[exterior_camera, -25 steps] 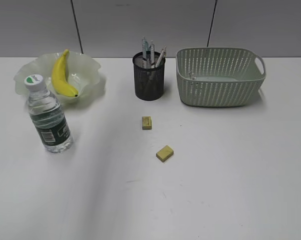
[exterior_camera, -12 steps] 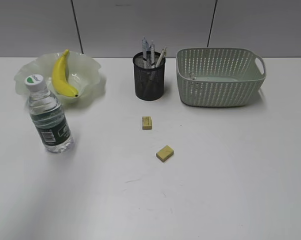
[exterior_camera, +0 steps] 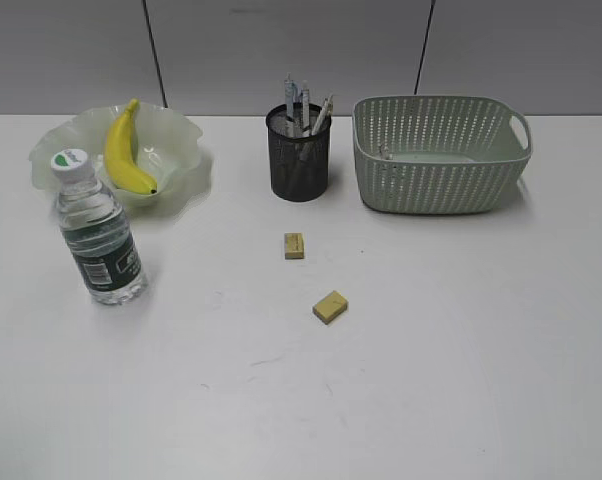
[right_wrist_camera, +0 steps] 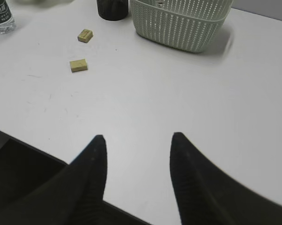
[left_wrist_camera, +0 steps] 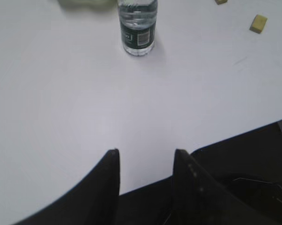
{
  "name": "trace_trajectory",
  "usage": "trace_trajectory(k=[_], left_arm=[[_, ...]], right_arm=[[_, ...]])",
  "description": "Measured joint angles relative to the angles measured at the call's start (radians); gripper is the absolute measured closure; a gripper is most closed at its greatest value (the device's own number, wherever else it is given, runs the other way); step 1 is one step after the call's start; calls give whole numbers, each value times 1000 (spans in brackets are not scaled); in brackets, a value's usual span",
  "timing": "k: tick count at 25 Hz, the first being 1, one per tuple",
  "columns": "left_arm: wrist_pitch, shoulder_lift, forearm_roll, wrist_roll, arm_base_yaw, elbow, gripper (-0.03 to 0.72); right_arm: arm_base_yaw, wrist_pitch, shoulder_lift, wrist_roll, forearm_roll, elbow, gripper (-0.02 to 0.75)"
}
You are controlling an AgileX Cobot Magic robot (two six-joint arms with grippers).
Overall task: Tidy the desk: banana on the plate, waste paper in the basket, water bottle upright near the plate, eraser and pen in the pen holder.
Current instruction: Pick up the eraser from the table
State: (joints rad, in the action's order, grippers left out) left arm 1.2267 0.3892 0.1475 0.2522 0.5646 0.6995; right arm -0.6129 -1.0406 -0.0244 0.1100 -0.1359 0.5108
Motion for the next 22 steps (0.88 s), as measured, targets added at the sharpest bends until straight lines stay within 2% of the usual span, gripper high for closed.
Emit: trace_trajectory(k=[4, 8, 12, 17, 22], left_arm=[[-21, -202, -6, 0, 0, -112, 414], [-80, -364, -7, 0, 0, -125, 420], [-90, -396, -3, 0, 0, -125, 421], [-98, -396, 1, -1, 0, -131, 422], [-101, -396, 1, -1, 0, -131, 426]], right_arm=[[0, 0, 0, 0, 0, 0, 377], [0, 0, 0, 0, 0, 0, 377], [0, 19, -15, 0, 0, 10, 376], [0, 203, -132, 0, 0, 34, 376], [0, 403, -390, -15, 2, 61, 377]])
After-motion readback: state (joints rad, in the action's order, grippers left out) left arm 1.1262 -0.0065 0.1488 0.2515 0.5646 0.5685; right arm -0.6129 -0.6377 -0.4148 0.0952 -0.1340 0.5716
